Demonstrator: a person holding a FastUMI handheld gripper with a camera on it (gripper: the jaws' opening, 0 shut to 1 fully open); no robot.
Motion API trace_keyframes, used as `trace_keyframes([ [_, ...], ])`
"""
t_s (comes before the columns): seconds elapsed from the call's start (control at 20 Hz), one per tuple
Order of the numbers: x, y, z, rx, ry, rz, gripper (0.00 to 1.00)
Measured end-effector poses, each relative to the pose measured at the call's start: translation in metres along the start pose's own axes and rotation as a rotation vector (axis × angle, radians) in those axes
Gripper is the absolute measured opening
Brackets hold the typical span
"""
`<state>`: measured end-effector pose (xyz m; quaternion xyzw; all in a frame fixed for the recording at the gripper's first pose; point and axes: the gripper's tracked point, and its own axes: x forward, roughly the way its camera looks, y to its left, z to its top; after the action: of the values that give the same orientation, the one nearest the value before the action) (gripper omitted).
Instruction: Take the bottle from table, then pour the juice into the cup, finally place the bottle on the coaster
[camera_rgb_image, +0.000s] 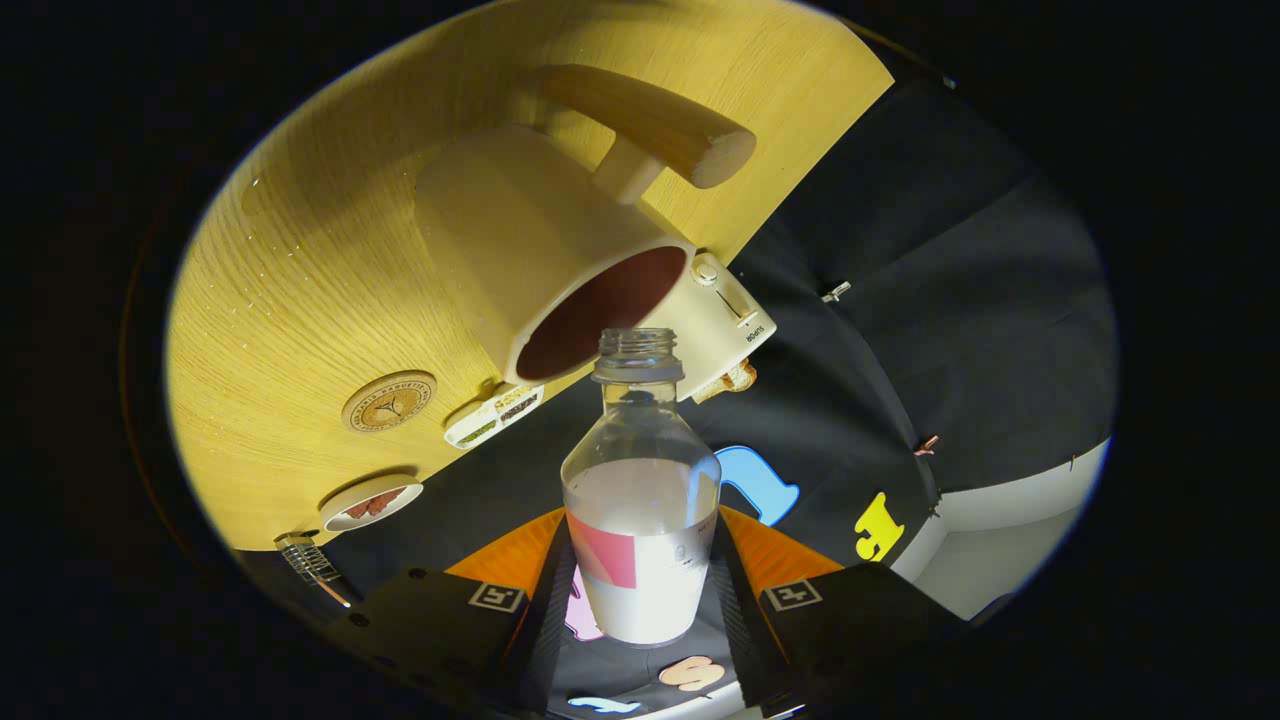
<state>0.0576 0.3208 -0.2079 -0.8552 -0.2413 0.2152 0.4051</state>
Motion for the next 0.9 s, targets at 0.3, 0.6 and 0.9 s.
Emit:
trace_keyframes([
  [0.3,0.001,0.001,-0.003,0.005,-0.002,-0.001,0.71],
  [0.6,0.001,0.008,-0.008,0.05,0.003,0.009,0.71],
  [0.9,-0.007,0.019,-0.022,0.319,0.062,0.029,0.72],
])
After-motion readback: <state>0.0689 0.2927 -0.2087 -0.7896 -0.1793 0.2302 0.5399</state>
